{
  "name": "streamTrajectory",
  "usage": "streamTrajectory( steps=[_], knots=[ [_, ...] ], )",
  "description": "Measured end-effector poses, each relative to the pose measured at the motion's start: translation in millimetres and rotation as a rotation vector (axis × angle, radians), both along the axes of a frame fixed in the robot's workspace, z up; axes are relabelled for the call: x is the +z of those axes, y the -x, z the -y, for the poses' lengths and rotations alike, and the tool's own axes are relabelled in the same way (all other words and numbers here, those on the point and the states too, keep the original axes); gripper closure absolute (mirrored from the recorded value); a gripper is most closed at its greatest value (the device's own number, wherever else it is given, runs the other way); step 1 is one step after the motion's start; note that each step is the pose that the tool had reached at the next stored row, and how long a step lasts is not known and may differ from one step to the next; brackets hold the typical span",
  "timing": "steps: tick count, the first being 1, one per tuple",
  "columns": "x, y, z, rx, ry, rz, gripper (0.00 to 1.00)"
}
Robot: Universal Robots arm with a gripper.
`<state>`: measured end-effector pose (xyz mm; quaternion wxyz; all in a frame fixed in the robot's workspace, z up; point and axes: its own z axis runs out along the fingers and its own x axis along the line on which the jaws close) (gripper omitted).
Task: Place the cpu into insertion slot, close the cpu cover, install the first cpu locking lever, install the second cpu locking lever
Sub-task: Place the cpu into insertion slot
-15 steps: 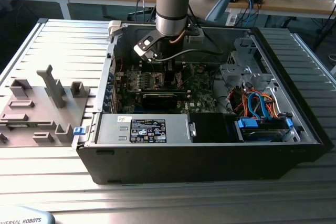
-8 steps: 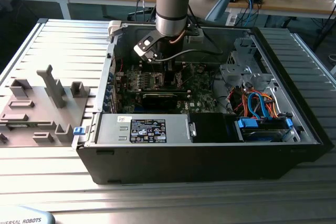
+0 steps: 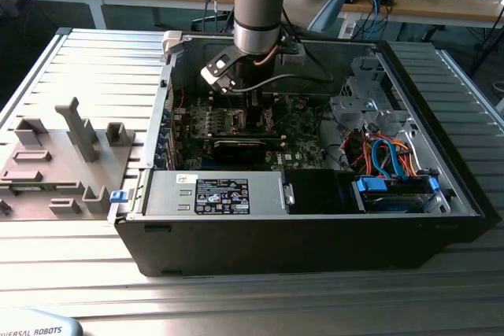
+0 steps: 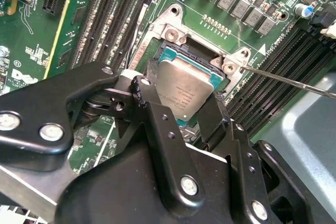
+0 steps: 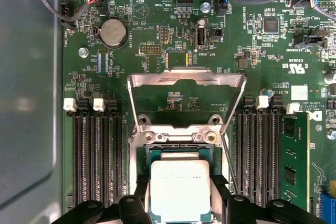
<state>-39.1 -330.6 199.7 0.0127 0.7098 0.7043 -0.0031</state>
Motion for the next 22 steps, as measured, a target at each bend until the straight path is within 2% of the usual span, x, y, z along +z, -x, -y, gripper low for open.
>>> streamTrajectory(
  steps=[13, 15, 16, 22],
  knots=[
    [-1.3, -1.0, -0.2, -0.001, -0.0005, 0.0003, 0.46],
    [-1.4, -1.1, -0.3, -0.001, -0.0004, 0.0002, 0.45],
    [-1.3, -1.0, -0.2, -0.001, -0.0004, 0.0002, 0.38],
    [-1.0, -1.0, -0.2, -0.002, 0.0, 0.0001, 0.38]
  ],
)
